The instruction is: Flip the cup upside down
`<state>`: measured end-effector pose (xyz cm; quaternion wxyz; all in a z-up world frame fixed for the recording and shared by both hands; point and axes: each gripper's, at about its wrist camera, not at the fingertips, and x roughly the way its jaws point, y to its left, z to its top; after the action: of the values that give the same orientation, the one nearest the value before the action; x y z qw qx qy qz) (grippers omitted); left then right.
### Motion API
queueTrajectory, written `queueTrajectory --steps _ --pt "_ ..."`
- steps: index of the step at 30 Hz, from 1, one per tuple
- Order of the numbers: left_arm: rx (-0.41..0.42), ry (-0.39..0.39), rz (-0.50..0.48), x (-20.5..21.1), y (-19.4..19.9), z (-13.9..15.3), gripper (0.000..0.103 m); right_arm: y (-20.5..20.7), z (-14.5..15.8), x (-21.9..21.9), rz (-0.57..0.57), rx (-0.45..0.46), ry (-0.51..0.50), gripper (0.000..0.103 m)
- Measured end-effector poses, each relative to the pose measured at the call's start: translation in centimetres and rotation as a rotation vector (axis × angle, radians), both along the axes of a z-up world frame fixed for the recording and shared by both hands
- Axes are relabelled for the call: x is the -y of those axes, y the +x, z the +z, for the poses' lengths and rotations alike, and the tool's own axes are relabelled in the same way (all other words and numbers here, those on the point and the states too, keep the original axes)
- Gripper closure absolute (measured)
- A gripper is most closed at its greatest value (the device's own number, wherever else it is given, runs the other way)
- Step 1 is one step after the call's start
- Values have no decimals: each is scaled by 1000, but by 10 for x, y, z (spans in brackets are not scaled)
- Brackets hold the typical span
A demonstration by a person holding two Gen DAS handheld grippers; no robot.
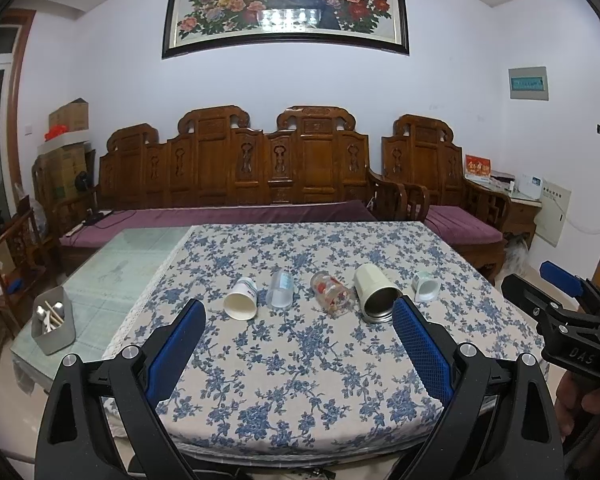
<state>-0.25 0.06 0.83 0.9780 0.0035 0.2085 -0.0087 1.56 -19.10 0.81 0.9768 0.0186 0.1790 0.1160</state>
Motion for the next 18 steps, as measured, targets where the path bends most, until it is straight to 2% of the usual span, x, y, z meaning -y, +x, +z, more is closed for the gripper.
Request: queueTrajectory --steps 18 --pt "9 -4 -1 -2 -4 3 12 -3 2 0 -3 6 4 2"
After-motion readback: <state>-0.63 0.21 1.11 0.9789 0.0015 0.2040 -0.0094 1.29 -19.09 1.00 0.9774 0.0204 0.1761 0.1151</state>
